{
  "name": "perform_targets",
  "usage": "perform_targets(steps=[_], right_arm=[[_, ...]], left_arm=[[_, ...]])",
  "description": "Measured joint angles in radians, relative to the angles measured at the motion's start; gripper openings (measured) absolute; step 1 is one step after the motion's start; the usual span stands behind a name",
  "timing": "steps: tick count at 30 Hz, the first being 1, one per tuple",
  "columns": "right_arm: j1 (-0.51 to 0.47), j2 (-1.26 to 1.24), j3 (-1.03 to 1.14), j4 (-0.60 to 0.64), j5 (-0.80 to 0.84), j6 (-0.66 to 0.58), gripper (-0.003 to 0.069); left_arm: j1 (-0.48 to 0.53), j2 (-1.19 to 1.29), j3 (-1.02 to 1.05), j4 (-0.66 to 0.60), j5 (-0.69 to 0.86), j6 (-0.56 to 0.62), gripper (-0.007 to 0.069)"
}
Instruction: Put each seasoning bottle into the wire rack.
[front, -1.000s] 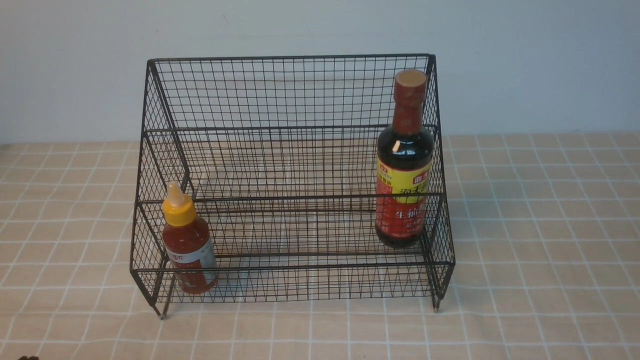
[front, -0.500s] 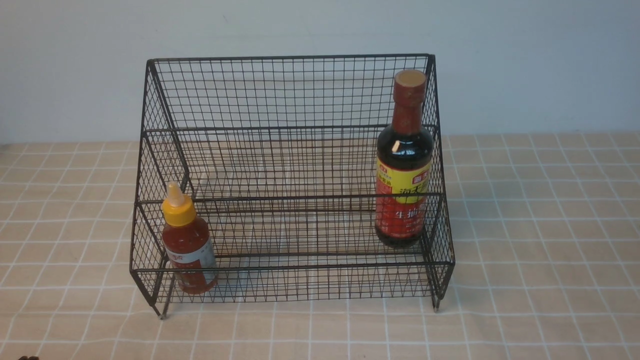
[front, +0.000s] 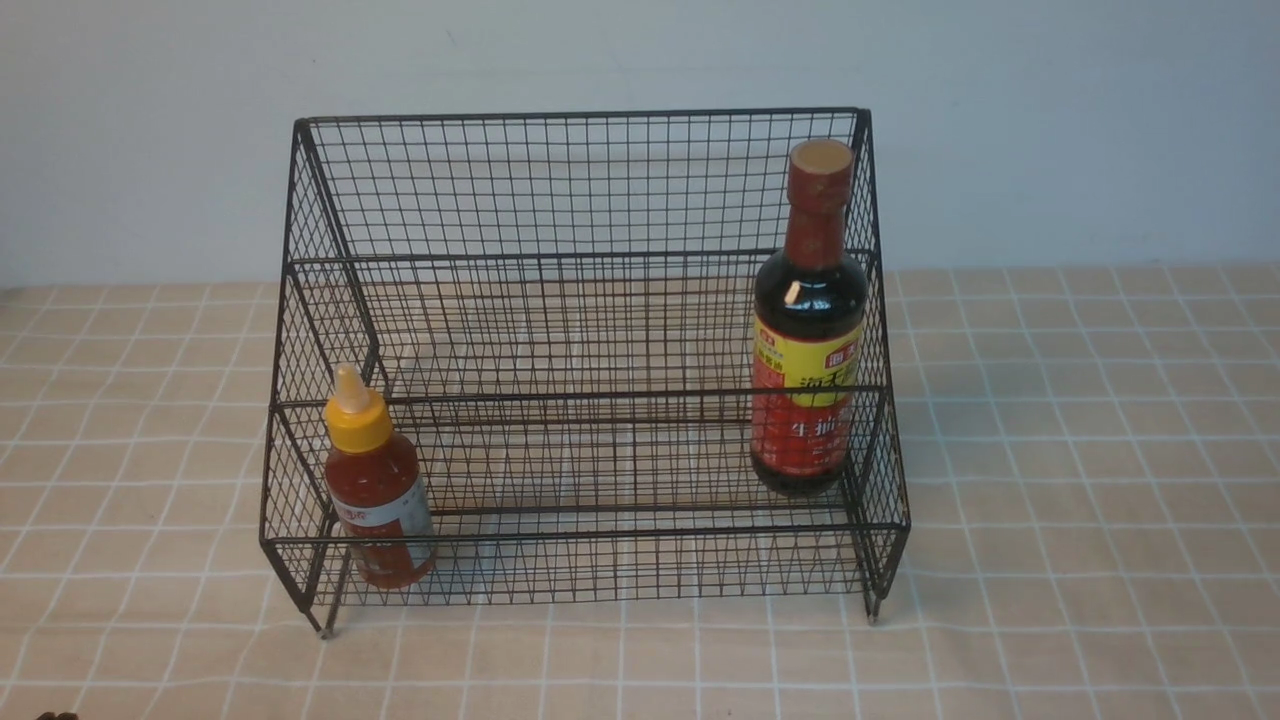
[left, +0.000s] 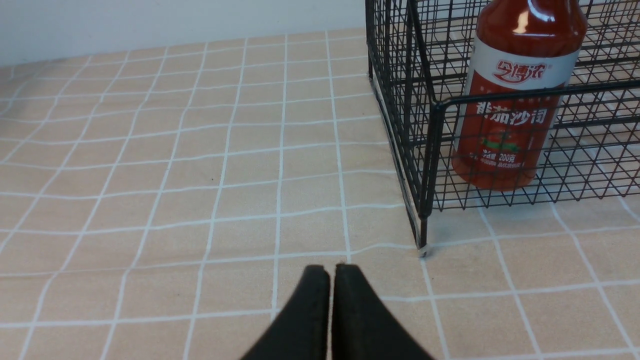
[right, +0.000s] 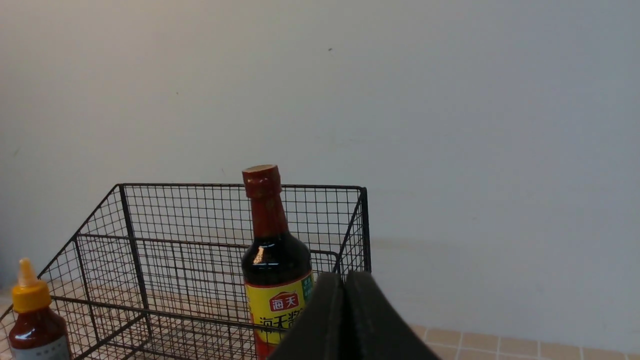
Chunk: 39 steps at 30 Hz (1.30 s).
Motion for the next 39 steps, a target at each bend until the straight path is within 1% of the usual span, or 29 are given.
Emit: perform_targets(steps=[3, 7, 9, 12, 15, 16, 17, 19, 20, 23, 26, 39], right_arm=[[0.0, 0.0, 0.001, 0.091, -0.002, -0.125, -0.0012], [0.0, 0.0, 0.001, 0.108, 0.009, -0.155, -0.0012], [-0.002, 0.0, 0.004, 0.098, 0.041, -0.161, -0.0012], [-0.039, 0.0, 0.026, 0.068, 0.091, -0.165, -0.0012], [-0.167, 0.001, 0.095, 0.056, 0.155, -0.168, -0.0012], [-0.175, 0.0, 0.106, 0.056, 0.16, -0.168, -0.0012], [-0.24, 0.001, 0.147, 0.056, 0.17, -0.168, -0.0012], [-0.279, 0.001, 0.18, 0.056, 0.174, -0.168, -0.0012], [-0.323, 0.001, 0.229, 0.056, 0.178, -0.168, -0.0012], [-0.382, 0.003, 0.251, 0.055, 0.151, -0.162, -0.0012], [-0.398, 0.003, 0.253, 0.051, 0.135, -0.151, -0.0012], [-0.399, 0.003, 0.255, 0.049, 0.127, -0.151, -0.0012]], left_arm=[[0.0, 0.0, 0.0, 0.0, 0.0, 0.0, -0.0007], [0.0, 0.0, 0.0, 0.0, 0.0, 0.0, -0.0007], [0.0, 0.0, 0.0, 0.0, 0.0, 0.0, -0.0007], [0.0, 0.0, 0.0, 0.0, 0.0, 0.0, -0.0007], [0.0, 0.0, 0.0, 0.0, 0.0, 0.0, -0.0007], [0.0, 0.0, 0.0, 0.0, 0.0, 0.0, -0.0007], [0.0, 0.0, 0.0, 0.0, 0.0, 0.0, -0.0007], [0.0, 0.0, 0.0, 0.0, 0.0, 0.0, -0.0007], [0.0, 0.0, 0.0, 0.0, 0.0, 0.0, -0.0007], [0.0, 0.0, 0.0, 0.0, 0.0, 0.0, -0.0007], [0.0, 0.0, 0.0, 0.0, 0.0, 0.0, -0.0007], [0.0, 0.0, 0.0, 0.0, 0.0, 0.0, -0.0007]])
